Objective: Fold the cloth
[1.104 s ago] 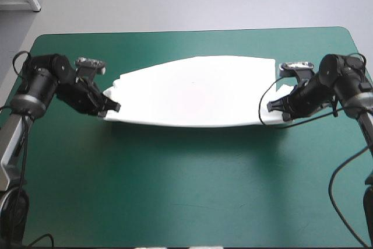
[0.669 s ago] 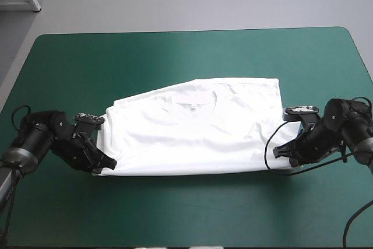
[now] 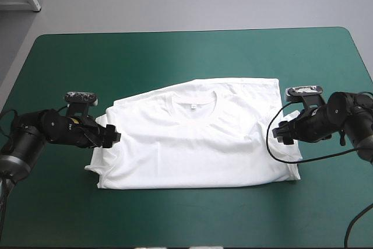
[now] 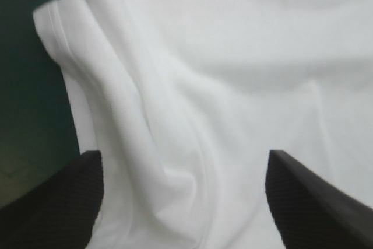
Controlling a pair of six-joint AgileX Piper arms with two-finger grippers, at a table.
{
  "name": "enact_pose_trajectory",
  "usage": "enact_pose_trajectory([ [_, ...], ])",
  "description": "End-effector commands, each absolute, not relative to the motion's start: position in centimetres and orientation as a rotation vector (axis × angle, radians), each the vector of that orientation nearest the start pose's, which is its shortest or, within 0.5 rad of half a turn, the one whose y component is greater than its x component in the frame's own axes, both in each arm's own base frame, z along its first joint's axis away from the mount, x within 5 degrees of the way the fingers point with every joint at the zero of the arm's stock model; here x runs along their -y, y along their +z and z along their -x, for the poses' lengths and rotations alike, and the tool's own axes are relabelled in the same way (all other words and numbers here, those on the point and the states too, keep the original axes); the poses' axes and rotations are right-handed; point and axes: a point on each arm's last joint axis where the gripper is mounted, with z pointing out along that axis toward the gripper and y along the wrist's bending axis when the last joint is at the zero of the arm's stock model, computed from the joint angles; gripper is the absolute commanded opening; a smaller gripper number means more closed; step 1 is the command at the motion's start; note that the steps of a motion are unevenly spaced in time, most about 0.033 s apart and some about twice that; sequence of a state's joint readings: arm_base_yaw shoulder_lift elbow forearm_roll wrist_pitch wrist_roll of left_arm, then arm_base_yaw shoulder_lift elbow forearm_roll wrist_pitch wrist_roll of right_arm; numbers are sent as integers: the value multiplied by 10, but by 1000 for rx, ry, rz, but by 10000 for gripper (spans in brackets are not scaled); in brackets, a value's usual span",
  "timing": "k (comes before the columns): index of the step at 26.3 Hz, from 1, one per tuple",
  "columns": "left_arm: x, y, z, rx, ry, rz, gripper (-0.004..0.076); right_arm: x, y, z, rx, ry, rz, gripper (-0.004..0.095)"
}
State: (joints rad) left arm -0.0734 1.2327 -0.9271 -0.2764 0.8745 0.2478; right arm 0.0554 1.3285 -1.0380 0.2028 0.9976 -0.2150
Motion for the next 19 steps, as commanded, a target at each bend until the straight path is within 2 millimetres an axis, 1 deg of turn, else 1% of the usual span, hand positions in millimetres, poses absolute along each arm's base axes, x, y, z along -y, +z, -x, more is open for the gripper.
enact_pose_trajectory([
  [1, 38, 333, -229, -2440, -310, -223, 565, -30, 313, -251, -2661, 215, 266, 698],
  [3, 32, 341, -222, -2418, -232, -212, 565, -30, 313, -250, -2665, 216, 267, 698],
  [6, 12, 342, -213, -2461, -106, -118, 565, -30, 313, -250, -2673, 224, 263, 698],
  [9, 1, 338, -209, -2473, -94, -40, 564, -31, 313, -249, -2675, 249, 255, 698],
  [13, -3, 319, -207, -2500, -113, 14, 564, -34, 313, -249, -2675, 291, 253, 695],
  [16, -4, 296, -205, -2524, -112, 38, 564, -34, 313, -248, -2679, 301, 251, 691],
  [19, -4, 273, -202, -2547, -127, 82, 564, -36, 314, -248, -2673, 325, 256, 666],
])
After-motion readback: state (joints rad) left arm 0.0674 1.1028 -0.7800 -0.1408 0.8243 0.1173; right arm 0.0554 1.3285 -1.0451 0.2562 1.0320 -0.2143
